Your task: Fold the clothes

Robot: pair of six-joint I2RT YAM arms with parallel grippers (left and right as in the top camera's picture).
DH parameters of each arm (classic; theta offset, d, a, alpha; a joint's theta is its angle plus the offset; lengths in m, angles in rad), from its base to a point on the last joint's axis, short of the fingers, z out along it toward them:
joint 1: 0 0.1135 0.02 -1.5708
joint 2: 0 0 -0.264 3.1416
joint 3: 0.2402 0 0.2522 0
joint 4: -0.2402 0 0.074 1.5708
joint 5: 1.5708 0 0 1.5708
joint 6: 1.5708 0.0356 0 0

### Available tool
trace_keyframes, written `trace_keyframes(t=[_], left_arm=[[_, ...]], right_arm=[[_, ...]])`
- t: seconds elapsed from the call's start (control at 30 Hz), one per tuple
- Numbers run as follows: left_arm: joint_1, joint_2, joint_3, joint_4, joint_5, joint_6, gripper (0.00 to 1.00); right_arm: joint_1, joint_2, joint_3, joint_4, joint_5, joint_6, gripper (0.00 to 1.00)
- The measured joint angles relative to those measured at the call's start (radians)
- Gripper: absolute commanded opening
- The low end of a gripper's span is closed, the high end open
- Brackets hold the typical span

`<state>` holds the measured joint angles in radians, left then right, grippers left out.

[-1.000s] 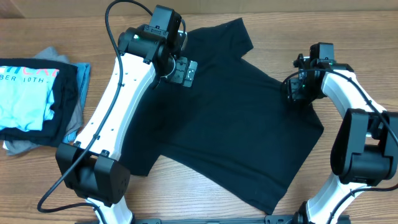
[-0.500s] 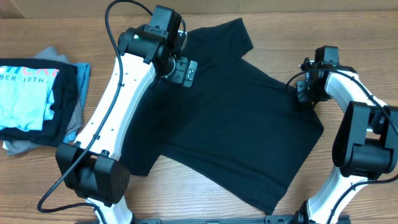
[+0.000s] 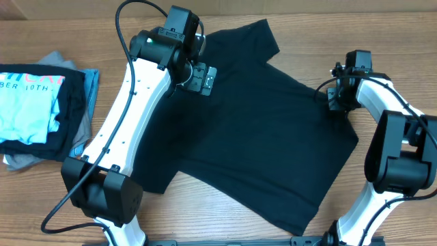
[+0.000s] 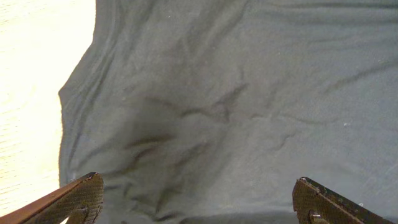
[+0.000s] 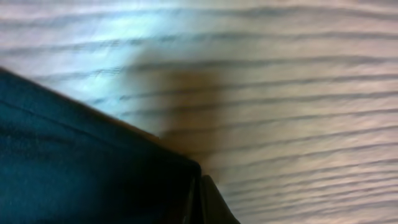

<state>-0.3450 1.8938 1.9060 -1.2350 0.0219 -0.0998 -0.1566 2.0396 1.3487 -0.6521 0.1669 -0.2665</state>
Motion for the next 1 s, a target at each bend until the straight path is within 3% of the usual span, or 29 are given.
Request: trace_keyframes(t=[0.7,0.73,0.77,0.8,1.0], left_arm=[[0.0,0.0,0.0,0.001,0.0,0.0,1.0],[0.0,0.0,0.0,0.001,0.0,0.0,1.0],[0.0,0.0,0.0,0.0,0.0,0.0,1.0],[0.0,0.0,0.0,0.001,0.0,0.0,1.0],[0.0,0.0,0.0,0.001,0.0,0.0,1.0]], right_arm=[[-0.047,0.023,-0.002,0.529,0.033,-0.14,0.04],[-0.048,0.023,-0.002,0.539,0.033,-0.143,0.19],[-0.049,0.023,-0.002,0.544,0.033,-0.147,0.64],[-0.05,0.023,-0.002,0.546,0.034,-0.148,1.0],[-0.056,0.024,0.006,0.524,0.086,-0.088,1.0]])
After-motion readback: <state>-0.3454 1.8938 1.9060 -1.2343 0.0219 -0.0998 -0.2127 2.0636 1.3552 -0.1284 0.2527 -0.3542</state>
